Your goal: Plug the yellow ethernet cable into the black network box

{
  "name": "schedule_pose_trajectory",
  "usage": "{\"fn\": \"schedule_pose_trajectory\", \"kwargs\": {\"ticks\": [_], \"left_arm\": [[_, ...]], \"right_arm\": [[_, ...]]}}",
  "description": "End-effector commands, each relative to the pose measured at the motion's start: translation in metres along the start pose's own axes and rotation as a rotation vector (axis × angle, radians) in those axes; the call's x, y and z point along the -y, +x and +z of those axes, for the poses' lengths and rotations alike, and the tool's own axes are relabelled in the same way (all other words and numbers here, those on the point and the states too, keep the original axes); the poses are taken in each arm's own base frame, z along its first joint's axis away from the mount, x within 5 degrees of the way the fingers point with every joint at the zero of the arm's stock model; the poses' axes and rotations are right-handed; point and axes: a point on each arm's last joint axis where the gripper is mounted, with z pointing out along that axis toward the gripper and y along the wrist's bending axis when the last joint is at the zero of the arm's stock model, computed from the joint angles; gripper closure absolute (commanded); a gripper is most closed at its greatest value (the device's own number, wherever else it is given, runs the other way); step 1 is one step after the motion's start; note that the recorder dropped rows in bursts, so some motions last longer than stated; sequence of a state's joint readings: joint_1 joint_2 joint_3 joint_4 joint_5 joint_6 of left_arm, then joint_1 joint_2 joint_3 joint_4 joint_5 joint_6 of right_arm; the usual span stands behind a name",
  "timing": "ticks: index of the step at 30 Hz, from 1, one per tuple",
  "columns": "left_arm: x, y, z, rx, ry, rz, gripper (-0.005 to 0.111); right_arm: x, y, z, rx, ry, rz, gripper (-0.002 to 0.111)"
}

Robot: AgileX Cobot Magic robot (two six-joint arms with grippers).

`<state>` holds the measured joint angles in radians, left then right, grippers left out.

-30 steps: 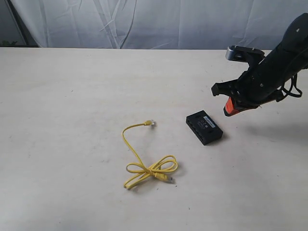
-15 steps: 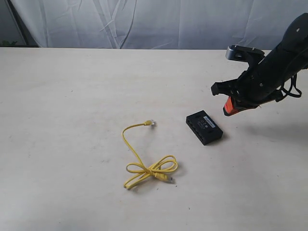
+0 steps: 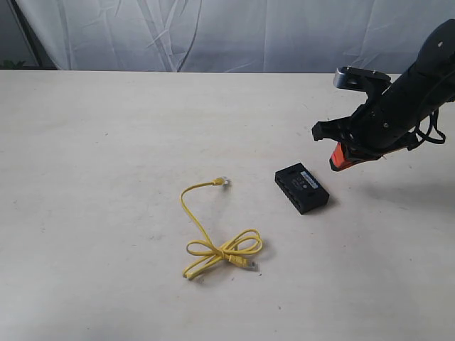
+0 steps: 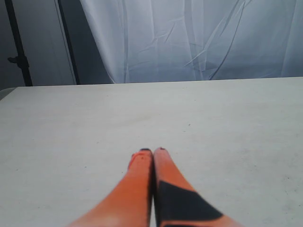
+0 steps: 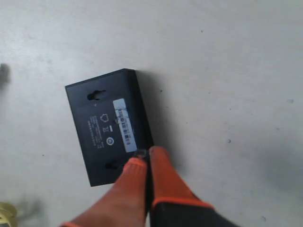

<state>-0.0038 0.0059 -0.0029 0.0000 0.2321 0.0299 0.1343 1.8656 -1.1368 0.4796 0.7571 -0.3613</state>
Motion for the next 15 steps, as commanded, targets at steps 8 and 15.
{"fn": "schedule_pose_trajectory", "kwargs": {"ticks": [8, 15], "left_arm": [[0.000, -0.010, -0.001, 0.119, -0.005, -0.001, 0.107], [-0.001, -0.031, -0.006, 0.361, -0.012, -0.004, 0.107]], "right_arm": [[0.001, -0.001, -0.004, 0.022, 0.003, 0.000, 0.108], [0.001, -0.001, -0.004, 0.022, 0.003, 0.000, 0.108]]}}
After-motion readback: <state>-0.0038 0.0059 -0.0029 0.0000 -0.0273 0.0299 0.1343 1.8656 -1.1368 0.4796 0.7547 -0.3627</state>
